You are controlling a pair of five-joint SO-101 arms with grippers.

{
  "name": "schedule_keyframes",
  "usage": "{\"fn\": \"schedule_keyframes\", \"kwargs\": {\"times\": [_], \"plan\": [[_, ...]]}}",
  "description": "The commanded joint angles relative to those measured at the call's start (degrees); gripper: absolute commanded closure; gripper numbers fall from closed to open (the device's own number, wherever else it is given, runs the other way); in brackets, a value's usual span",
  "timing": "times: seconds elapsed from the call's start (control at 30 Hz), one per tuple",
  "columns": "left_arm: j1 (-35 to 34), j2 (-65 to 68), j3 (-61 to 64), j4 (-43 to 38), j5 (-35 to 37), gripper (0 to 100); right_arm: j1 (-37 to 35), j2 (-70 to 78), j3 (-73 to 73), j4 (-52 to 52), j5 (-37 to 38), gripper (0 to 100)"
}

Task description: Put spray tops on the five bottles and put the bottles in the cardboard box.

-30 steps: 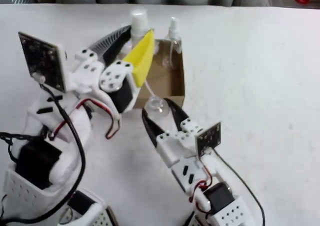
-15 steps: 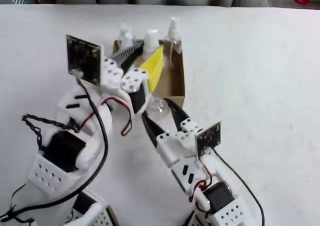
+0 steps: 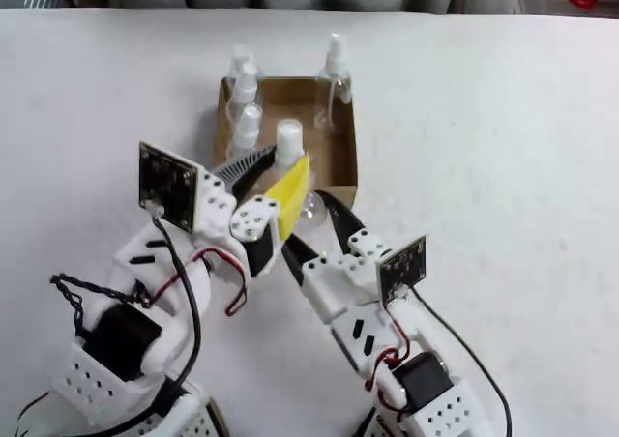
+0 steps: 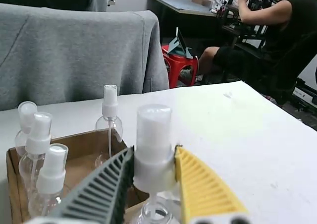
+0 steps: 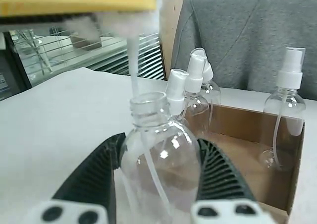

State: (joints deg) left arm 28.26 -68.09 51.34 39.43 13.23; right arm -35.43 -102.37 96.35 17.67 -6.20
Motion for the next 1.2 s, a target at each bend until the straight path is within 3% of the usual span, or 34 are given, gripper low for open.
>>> {"fn": "schedule_keyframes", "kwargs": {"times": [0.0, 0.7, 0.9, 1.17], "plan": [[0.48, -1.63, 1.05, -2.11, -0.44, 98, 0.22, -0.66, 0.53, -0.04, -0.44, 98.2], [3.91, -1.63, 6.33, -2.2, -0.7, 98, 0.31, -0.66, 0.53, 0.13, -0.44, 98.2], [3.56, -1.71, 8.26, -2.2, -0.79, 98, 4.35, -0.66, 0.53, -0.22, -0.53, 98.2], [3.47, -1.71, 9.49, -2.2, -0.79, 95, 4.53, -0.66, 0.53, 0.13, -0.53, 98.2]]}}
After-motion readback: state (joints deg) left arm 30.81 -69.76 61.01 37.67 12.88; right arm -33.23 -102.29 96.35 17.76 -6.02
